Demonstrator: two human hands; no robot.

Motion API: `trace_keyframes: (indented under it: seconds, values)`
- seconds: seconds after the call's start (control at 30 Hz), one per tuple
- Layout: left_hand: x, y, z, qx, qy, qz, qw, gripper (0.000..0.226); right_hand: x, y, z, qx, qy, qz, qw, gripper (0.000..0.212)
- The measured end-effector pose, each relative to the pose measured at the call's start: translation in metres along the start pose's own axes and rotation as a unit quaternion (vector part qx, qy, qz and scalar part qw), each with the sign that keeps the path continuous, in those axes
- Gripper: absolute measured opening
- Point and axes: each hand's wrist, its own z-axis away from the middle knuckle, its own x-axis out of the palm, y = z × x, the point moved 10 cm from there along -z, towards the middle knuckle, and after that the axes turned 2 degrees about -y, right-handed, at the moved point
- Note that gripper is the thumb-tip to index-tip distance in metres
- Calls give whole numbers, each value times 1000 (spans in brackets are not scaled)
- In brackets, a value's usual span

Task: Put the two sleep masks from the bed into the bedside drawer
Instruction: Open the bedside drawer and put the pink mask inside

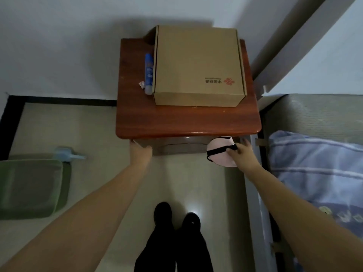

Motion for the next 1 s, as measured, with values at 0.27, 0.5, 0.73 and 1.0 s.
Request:
trace_keyframes:
  seconds: [0.27, 0.5, 0.73, 1.0]
  values:
    - [-9, 6, -42, 131, 83, -22, 988, 37, -8, 11, -45, -76, 50, -4, 996, 36]
    - [-13, 9, -37, 178, 90, -46, 979, 32, -13, 12, -47, -99, 44, 20, 994, 27]
    - [-25, -49, -4, 119, 51, -19, 991, 49, -4, 53, 7, -52, 29, 10, 998, 29]
    - [-4, -100, 11, -88, -57, 361, 927, 58, 17, 87, 25, -34, 10, -4, 999, 35]
